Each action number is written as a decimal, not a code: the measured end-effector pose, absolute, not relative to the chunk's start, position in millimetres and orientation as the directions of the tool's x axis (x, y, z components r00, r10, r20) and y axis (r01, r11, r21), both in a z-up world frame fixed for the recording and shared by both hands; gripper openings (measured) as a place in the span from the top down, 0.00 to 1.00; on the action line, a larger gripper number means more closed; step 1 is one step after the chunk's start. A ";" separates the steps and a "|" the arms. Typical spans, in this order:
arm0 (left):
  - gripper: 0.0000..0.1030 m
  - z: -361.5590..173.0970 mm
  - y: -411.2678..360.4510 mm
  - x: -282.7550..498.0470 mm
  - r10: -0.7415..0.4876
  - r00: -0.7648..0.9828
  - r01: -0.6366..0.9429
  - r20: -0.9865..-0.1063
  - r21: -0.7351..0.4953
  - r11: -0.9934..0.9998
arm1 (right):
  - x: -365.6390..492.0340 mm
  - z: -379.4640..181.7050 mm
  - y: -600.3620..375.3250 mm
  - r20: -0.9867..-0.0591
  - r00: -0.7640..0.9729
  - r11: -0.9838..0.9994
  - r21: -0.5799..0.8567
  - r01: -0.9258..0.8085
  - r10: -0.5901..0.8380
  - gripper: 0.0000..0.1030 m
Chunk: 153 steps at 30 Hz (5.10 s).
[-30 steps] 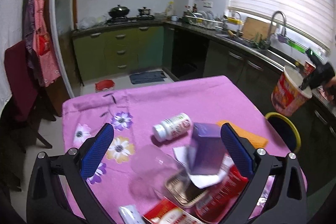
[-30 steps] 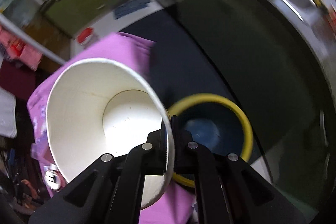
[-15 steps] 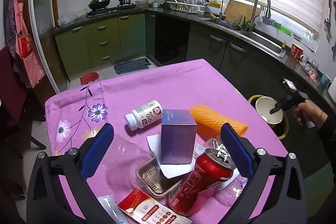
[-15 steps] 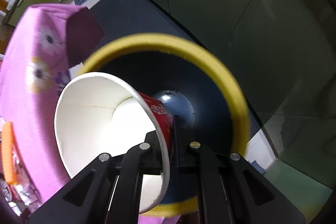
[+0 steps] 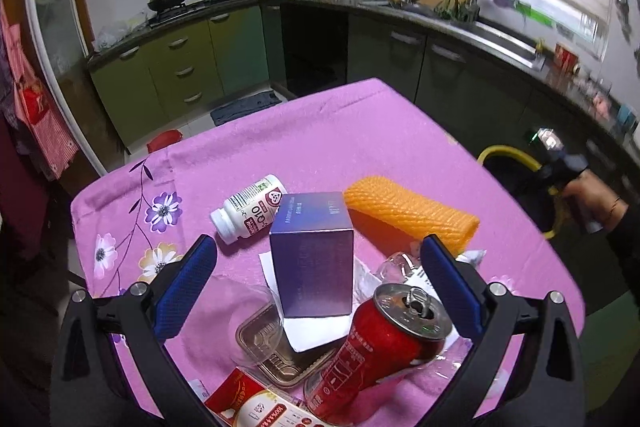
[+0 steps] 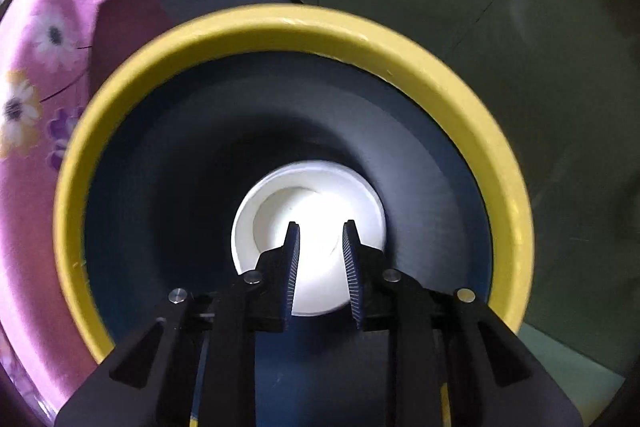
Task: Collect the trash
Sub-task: 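Carry the noodle cup over the yellow-rimmed bin and open the right gripper, then grasp the purple box with the left gripper and drop it into the bin, then grasp the orange foam net sleeve with the right gripper, then carry the foam sleeve over the bin and open the right gripper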
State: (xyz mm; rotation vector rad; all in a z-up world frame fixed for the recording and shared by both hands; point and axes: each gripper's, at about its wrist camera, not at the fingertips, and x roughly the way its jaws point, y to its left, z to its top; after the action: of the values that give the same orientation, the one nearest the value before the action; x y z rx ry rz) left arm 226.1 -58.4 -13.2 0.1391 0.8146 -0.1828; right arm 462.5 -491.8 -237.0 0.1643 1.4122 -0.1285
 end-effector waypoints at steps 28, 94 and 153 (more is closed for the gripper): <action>0.49 -36.8 -52.4 277.9 -0.117 0.600 0.189 -0.791 -0.001 0.982 | 411.7 -165.2 -446.6 -0.934 0.334 0.987 0.154 0.046 0.130 0.71; 0.13 66.7 -23.3 144.2 -0.251 0.770 0.138 -0.587 -0.231 0.963 | 418.1 -100.5 -218.8 -0.859 0.116 0.799 0.404 -0.445 0.498 0.25; 0.07 -29.6 -49.0 156.7 -0.444 0.488 0.567 -0.751 -0.114 0.816 | 399.0 -137.0 -476.9 -0.925 0.353 0.983 0.174 0.062 0.142 0.40</action>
State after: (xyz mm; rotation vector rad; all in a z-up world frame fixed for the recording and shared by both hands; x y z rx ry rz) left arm 156.7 -49.0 -29.6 0.1561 0.8641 -0.6174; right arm 399.0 -476.9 -137.0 0.1907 1.2110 0.0523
